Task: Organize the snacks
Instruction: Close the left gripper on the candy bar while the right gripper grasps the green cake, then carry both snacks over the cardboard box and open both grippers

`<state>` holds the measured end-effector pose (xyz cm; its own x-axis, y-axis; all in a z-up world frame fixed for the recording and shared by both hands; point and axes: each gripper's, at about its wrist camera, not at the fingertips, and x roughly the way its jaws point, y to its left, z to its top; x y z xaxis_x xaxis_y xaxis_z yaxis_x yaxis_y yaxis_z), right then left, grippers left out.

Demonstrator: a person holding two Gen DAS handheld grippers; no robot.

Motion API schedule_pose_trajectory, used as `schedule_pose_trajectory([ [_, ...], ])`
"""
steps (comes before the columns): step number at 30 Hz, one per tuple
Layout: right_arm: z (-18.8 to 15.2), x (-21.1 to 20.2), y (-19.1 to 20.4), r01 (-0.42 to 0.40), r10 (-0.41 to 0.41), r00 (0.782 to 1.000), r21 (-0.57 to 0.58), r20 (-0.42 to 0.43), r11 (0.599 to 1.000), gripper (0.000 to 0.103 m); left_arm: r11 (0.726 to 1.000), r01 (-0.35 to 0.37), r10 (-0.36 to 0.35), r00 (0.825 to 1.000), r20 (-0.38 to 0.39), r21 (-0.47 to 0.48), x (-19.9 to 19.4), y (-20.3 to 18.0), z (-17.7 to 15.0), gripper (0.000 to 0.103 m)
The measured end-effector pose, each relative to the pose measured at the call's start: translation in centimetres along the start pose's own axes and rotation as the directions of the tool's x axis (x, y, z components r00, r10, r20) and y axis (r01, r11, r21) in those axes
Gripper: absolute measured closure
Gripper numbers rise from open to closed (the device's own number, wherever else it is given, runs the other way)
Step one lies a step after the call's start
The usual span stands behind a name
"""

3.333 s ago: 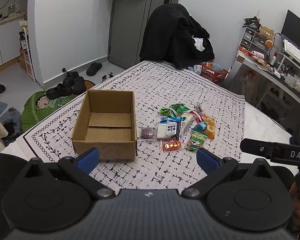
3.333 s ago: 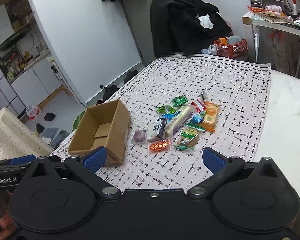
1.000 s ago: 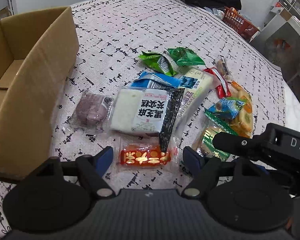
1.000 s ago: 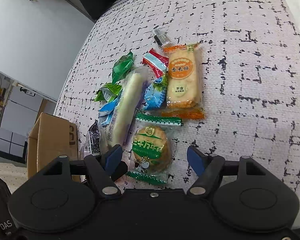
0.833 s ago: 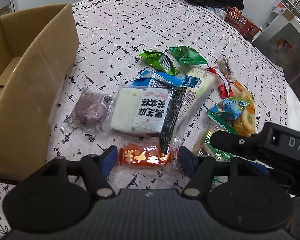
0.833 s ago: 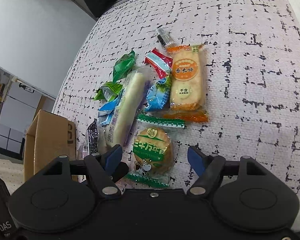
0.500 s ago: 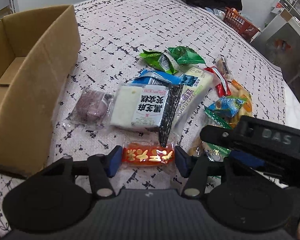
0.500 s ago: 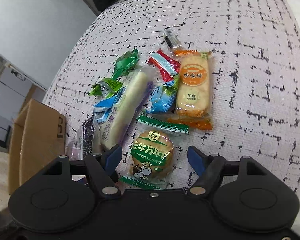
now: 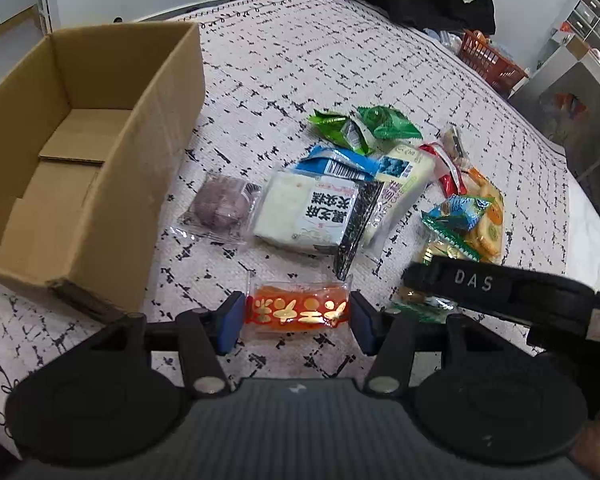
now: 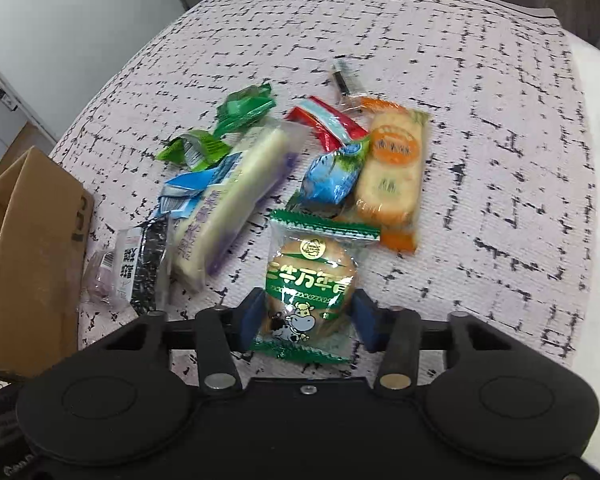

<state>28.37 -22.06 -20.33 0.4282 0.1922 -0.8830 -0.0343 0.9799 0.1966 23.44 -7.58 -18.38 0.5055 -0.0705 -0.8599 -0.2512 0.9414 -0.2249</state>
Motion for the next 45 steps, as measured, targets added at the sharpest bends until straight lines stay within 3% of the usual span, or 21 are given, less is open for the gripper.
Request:
schedule_pose_trajectory([
  [14, -0.3, -6.5, 1.5, -0.047, 0.049, 0.995, -0.025, 0.083, 0.999, 0.059, 0.998, 0.065, -0.063, 0.994, 0.087, -0.019, -5.0, 0.5, 0.3, 0.048],
  [27, -1.0, -11.3, 5.6, -0.113, 0.125, 0.979, -0.076, 0.163, 0.991, 0.059, 0.996, 0.081, -0.071, 0.972, 0.223, -0.038, -10.8, 2.6, 1.8, 0.048],
  [45, -1.2, -13.0, 12.7, -0.196, 0.218, 0.958, -0.131, 0.184, 0.972, 0.059, 0.991, 0.077, -0.040, 0.954, 0.298, -0.114, -14.3, 8.2, 3.6, 0.048],
])
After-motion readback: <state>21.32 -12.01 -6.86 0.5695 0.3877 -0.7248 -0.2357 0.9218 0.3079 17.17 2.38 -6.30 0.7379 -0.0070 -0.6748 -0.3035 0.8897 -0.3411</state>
